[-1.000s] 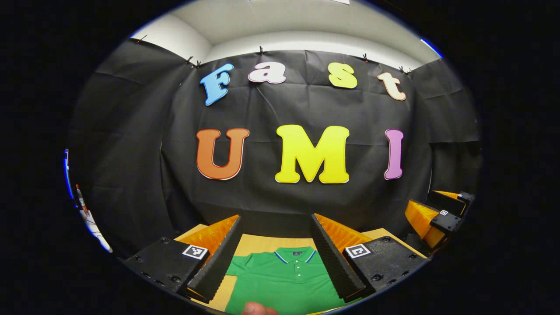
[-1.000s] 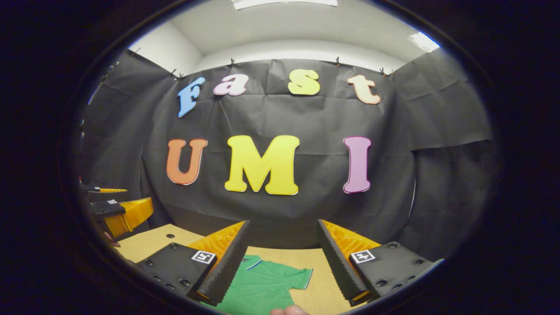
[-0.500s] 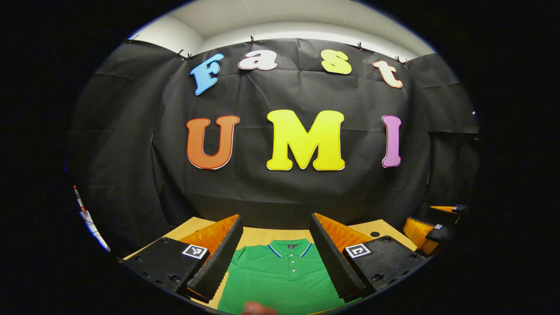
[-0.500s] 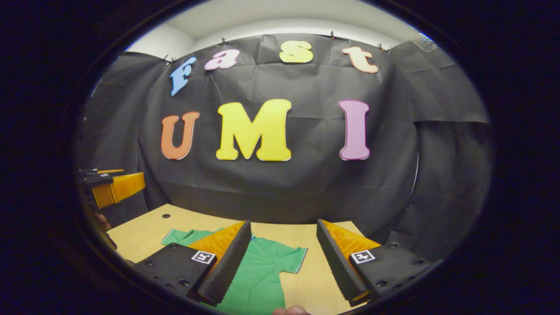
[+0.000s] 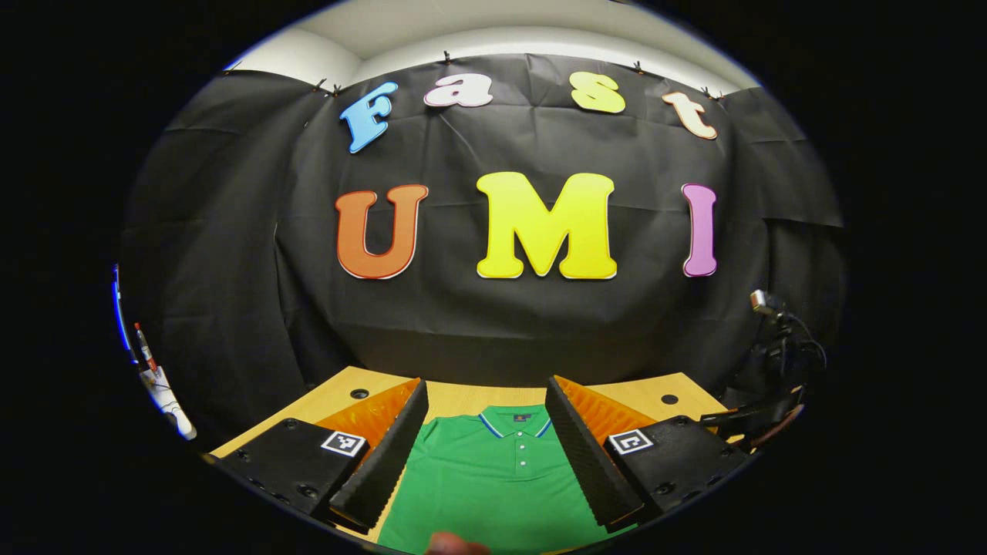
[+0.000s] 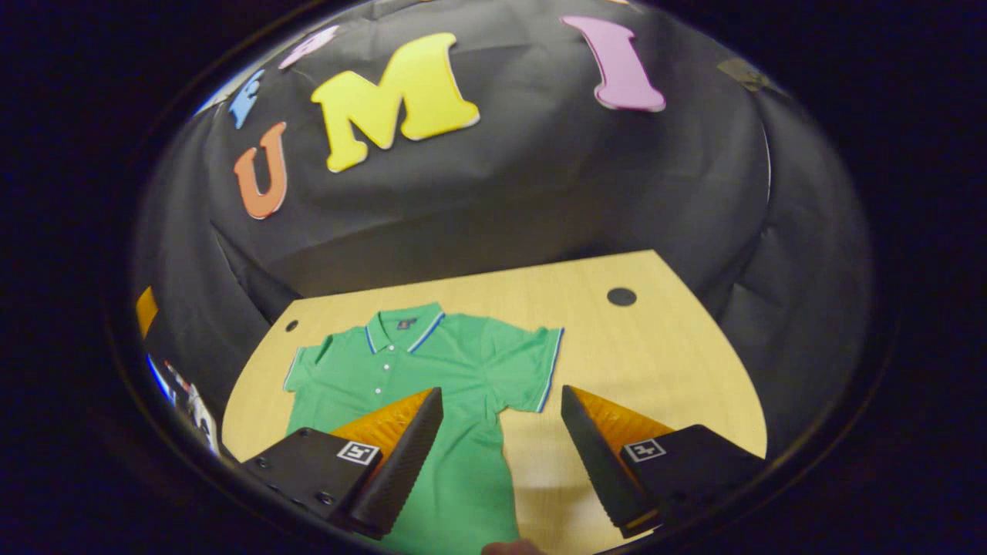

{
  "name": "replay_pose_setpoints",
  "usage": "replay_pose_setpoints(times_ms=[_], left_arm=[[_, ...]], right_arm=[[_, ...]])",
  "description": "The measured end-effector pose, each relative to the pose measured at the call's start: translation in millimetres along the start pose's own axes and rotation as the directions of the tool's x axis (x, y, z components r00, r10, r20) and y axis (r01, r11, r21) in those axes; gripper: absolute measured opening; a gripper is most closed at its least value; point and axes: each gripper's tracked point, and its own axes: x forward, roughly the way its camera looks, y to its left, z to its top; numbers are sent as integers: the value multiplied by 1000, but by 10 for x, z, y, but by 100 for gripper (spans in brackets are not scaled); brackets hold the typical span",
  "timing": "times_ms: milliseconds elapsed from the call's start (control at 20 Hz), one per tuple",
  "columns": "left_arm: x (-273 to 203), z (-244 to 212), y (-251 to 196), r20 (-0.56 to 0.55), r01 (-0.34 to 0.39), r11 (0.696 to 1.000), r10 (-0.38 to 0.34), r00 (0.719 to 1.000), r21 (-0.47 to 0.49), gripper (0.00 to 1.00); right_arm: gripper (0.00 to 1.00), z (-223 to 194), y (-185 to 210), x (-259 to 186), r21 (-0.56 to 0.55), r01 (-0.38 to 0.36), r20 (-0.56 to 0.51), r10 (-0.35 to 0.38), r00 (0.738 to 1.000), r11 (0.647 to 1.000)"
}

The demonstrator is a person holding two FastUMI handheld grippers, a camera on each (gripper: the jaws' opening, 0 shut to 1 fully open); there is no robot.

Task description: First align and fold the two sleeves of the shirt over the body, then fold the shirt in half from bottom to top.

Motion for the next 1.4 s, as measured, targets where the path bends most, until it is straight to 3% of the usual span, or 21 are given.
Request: replay_pose_setpoints(times_ms=[50, 100, 150, 500, 550, 600, 650, 700, 750, 850, 900, 950, 1000, 1050, 1200, 1250, 1300, 1350, 1400], left_arm=[[9, -2, 29, -2, -9, 1000, 9, 1000, 0, 98], [18, -16, 70, -6, -18, 1000, 18, 1000, 0, 98], [29, -32, 101, -13, -28, 1000, 28, 1000, 0, 98], [83, -118, 171, -50, -41, 999, 41, 998, 1, 99], [80, -117, 184, -52, -43, 999, 43, 998, 2, 99], [84, -133, 190, -55, -44, 999, 44, 997, 2, 99], [77, -139, 197, -62, -46, 999, 46, 997, 1, 99], [71, -139, 200, -66, -46, 999, 45, 997, 0, 98], [61, -135, 210, -68, -47, 999, 47, 997, 1, 99], [37, -131, 240, -70, -53, 999, 54, 996, 5, 98], [18, -124, 255, -68, -57, 998, 57, 996, 7, 99], [-2, -126, 280, -70, -64, 998, 64, 995, 8, 99], [-25, -134, 316, -74, -71, 997, 72, 995, 7, 98], [-47, -141, 340, -78, -78, 997, 78, 994, 6, 98], [-88, -155, 423, -79, -98, 995, 98, 992, 5, 98], [-104, -156, 440, -81, -103, 995, 103, 991, 3, 98], [-118, -151, 458, -81, -108, 994, 108, 991, 1, 98], [-136, -163, 480, -82, -113, 994, 113, 990, 0, 99], [-145, -164, 500, -81, -119, 993, 118, 990, -2, 99]], right_arm=[[98, -40, -74, 162, 21, 15, -35, -15, 999, 1000], [91, -40, -135, 306, 38, 26, -58, -23, 998, 999], [98, -42, -178, 475, 52, 41, -86, -36, 996, 998], [98, -87, -397, 1265, 92, 127, -234, -102, 967, 988], [89, -123, -398, 1335, 88, 137, -245, -111, 963, 987], [89, -149, -381, 1408, 92, 141, -259, -113, 959, 986], [97, -177, -371, 1469, 94, 147, -271, -116, 955, 985], [97, -198, -351, 1511, 92, 150, -281, -119, 952, 984], [89, -220, -329, 1559, 86, 152, -287, -121, 950, 985], [88, -242, -340, 1624, 63, 171, -293, -146, 945, 983], [97, -246, -371, 1646, 59, 191, -296, -166, 941, 980], [88, -234, -401, 1682, 56, 206, -288, -182, 940, 977], [92, -213, -402, 1682, 48, 215, -277, -194, 941, 975], [87, -243, -457, 1714, 27, 243, -282, -226, 932, 970], [58, -252, -488, 1686, -53, 277, -284, -281, 917, 959], [59, -237, -416, 1700, -35, 275, -288, -274, 918, 961], [31, -246, -386, 1701, -39, 291, -282, -290, 915, 956], [31, -279, -404, 1714, -55, 300, -286, -302, 909, 952], [39, -239, -361, 1717, -63, 285, -270, -291, 918, 956]])
